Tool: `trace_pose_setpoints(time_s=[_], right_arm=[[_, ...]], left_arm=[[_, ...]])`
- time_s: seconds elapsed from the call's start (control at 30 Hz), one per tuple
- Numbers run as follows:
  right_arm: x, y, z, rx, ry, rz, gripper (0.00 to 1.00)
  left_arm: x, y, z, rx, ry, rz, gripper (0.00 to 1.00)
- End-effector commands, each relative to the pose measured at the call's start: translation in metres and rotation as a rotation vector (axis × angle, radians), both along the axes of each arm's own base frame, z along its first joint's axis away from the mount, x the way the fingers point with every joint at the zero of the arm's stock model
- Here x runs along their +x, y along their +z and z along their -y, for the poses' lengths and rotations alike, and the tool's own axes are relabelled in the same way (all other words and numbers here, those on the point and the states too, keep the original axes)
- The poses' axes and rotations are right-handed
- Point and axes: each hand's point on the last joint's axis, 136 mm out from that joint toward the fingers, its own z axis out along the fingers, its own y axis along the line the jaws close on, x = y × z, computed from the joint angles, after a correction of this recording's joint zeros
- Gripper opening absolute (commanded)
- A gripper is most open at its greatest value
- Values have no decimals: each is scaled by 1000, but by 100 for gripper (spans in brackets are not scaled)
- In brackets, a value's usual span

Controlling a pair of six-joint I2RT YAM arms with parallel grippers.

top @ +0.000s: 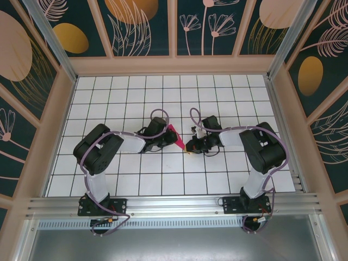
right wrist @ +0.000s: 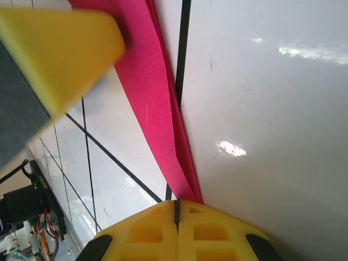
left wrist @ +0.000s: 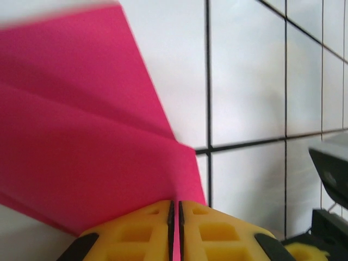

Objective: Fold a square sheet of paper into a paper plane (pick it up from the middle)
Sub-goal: Fold the wing for the fifth time at the center of the table.

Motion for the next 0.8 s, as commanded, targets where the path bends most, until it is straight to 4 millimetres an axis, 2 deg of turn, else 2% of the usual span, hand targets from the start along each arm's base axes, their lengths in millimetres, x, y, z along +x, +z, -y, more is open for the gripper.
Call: trace_pose_setpoints(time_s=[0.0,0.23,0.6,0.7,0.77], right_arm=[[-32,-57,48,-261,-58,-134,0],[-34,-60,49,-267,-57,-142,0],[-34,-60,49,-269,-54,-141,0],[-34,-59,49,-267,-54,-140,0],[-34,-59,48,-264,-53,-142,0]], left_arm=[[11,-26,-50,153,101,-26,16],[25,-33,-86,193,169,-28,17],[44,-36,-124,268,216,-17,18],[51,-24,-135,276,242,9,18],[60,-6,-133,248,239,46,18]])
